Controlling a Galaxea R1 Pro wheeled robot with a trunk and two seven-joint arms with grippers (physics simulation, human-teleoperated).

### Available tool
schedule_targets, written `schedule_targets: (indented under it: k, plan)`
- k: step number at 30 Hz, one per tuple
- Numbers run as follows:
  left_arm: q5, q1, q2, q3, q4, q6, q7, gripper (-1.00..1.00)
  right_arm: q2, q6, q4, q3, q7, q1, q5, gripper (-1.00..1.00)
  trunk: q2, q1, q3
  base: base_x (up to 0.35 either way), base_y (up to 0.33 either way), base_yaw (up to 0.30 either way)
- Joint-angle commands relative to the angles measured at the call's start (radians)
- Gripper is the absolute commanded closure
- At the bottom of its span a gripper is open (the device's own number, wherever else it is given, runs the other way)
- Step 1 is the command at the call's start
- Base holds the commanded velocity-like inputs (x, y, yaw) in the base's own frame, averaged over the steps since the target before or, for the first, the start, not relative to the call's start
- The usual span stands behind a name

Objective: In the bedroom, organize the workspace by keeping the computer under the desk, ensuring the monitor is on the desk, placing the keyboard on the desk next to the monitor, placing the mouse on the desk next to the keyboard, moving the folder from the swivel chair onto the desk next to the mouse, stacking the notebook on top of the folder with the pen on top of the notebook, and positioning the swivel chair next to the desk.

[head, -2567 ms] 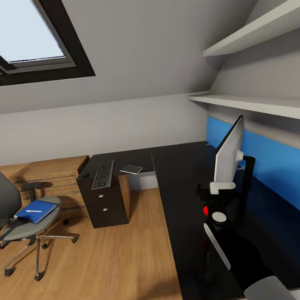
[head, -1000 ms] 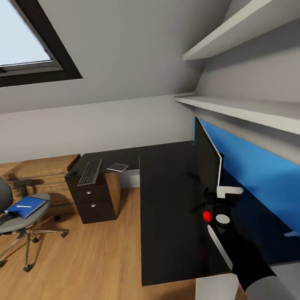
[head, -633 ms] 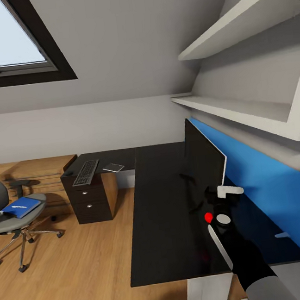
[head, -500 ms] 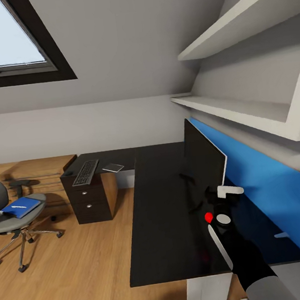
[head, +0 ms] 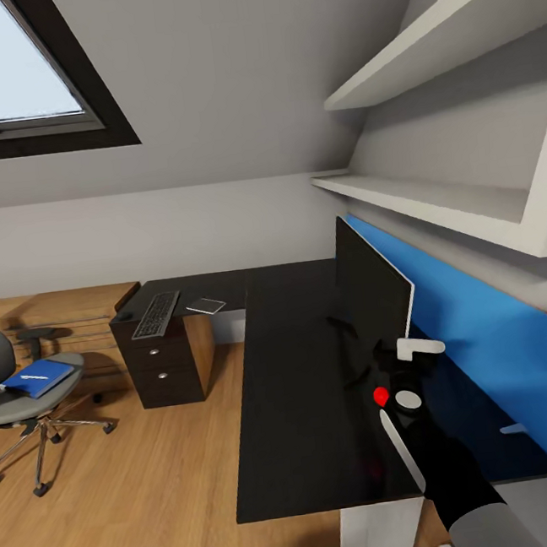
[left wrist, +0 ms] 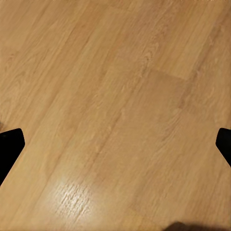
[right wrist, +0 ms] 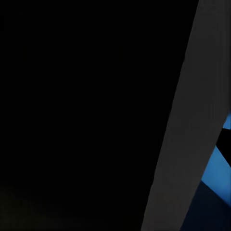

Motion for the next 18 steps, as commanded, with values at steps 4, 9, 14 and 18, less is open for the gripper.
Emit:
schedule_targets:
  k: [4, 9, 14, 18]
  plan:
    - [0.009, -0.001, 0.001, -0.009, -0.001, -0.004, 0.006, -1.0, -0.001, 0.01, -0.001, 0.002, -0.004, -0.001, 0.005, -1.0, -0.001, 0.0, -0.001, 0.0, 0.0, 0.0]
    - [0.009, -0.001, 0.001, -0.009, -0.001, -0.004, 0.006, -1.0, -0.002, 0.009, -0.001, 0.002, -0.003, -0.001, 0.005, -1.0, -0.001, 0.0, -0.001, 0.0, 0.0, 0.0]
    - [0.009, -0.001, 0.001, -0.009, -0.001, -0.004, 0.007, -1.0, -0.002, 0.009, 0.0, 0.002, -0.003, -0.001, 0.006, -1.0, -0.001, 0.0, -0.001, 0.0, -0.019, 0.0]
    - [0.009, -0.001, 0.001, -0.008, -0.001, -0.004, 0.008, -1.0, -0.002, 0.009, 0.0, 0.002, -0.003, -0.001, 0.006, -1.0, -0.001, 0.0, -0.001, 0.0, -0.083, 0.0]
